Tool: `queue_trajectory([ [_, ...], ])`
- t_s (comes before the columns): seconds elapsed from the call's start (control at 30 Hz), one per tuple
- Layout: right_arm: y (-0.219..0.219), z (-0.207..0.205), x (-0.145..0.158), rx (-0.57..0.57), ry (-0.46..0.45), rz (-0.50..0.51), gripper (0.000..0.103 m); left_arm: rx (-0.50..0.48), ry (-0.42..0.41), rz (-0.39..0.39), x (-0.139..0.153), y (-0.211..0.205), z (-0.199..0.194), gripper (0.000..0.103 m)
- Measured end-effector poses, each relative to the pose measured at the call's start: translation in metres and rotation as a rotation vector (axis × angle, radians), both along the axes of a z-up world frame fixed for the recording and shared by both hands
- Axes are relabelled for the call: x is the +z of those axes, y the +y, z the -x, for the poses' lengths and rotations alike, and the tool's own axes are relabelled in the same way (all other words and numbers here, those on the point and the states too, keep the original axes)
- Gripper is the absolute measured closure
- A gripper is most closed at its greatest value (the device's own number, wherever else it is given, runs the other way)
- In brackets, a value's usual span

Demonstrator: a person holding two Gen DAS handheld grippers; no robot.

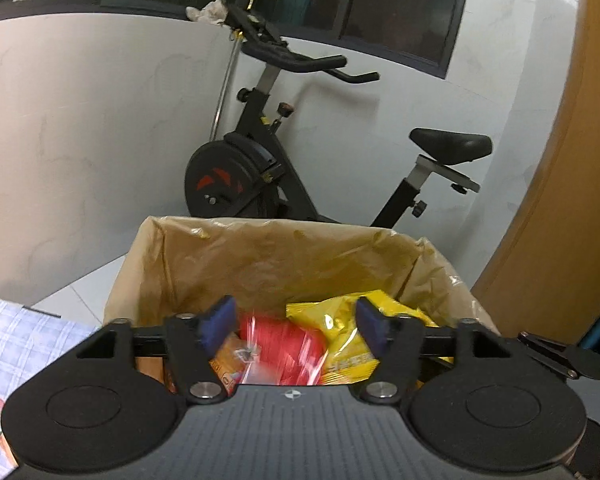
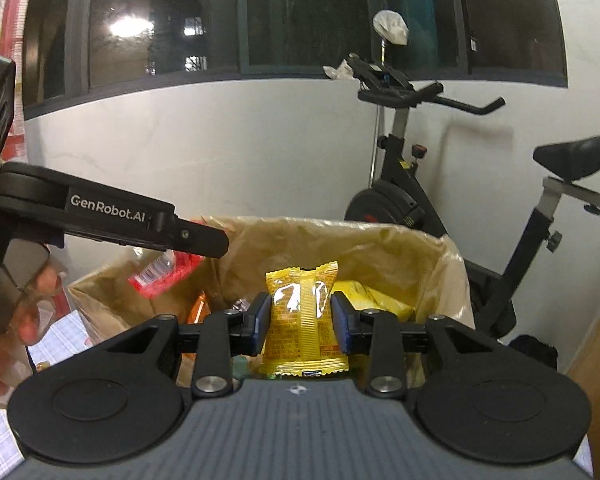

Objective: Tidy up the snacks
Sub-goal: 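Open both tools to drop the red and yellow packets into the box, then move both tools back toward the snacks on the table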

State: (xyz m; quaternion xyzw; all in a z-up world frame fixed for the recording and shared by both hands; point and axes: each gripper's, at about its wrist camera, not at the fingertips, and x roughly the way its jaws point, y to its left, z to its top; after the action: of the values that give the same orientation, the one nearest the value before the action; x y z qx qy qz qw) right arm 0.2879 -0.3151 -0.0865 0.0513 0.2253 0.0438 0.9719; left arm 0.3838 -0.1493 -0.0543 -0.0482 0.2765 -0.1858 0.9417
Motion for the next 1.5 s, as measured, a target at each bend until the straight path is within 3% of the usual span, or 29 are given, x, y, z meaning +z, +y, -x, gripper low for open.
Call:
queue_trajectory([
  [0.07,0.0,0.0,0.0,0.0,0.01,-0.001,0.064,0.0,-0.001,0.004,0.0,0.005,0.0,0.03],
  [0.13,0.0,0.002,0.002,-0.01,0.006,0.005,0.054,0.005,0.0,-0.003,0.001,0.009,0.004,0.029],
  [0.2,0.001,0.006,0.005,-0.013,-0.003,-0.004,0.051,0.007,0.0,-0.012,0.004,0.014,0.008,0.03],
  [0.43,0.013,0.022,0.019,0.009,-0.017,-0.053,0.051,0.024,-0.039,-0.086,0.027,0.05,0.04,0.03],
  [0.63,0.044,0.031,0.026,0.064,-0.018,-0.09,0.051,0.138,-0.057,-0.083,0.052,0.127,0.073,0.03],
  [0.83,0.087,0.03,0.015,0.14,0.01,-0.126,0.051,0.301,-0.026,-0.119,0.052,0.222,0.106,0.03],
  [1.1,0.151,0.011,-0.011,0.241,0.089,-0.134,0.051,0.508,0.034,-0.092,0.033,0.335,0.128,0.03],
  [1.27,0.19,-0.007,-0.028,0.309,0.136,-0.115,0.051,0.563,0.044,-0.1,0.016,0.377,0.125,0.03],
  [1.5,0.238,-0.031,-0.057,0.401,0.217,-0.054,0.051,0.604,0.104,-0.068,-0.031,0.421,0.122,0.03],
])
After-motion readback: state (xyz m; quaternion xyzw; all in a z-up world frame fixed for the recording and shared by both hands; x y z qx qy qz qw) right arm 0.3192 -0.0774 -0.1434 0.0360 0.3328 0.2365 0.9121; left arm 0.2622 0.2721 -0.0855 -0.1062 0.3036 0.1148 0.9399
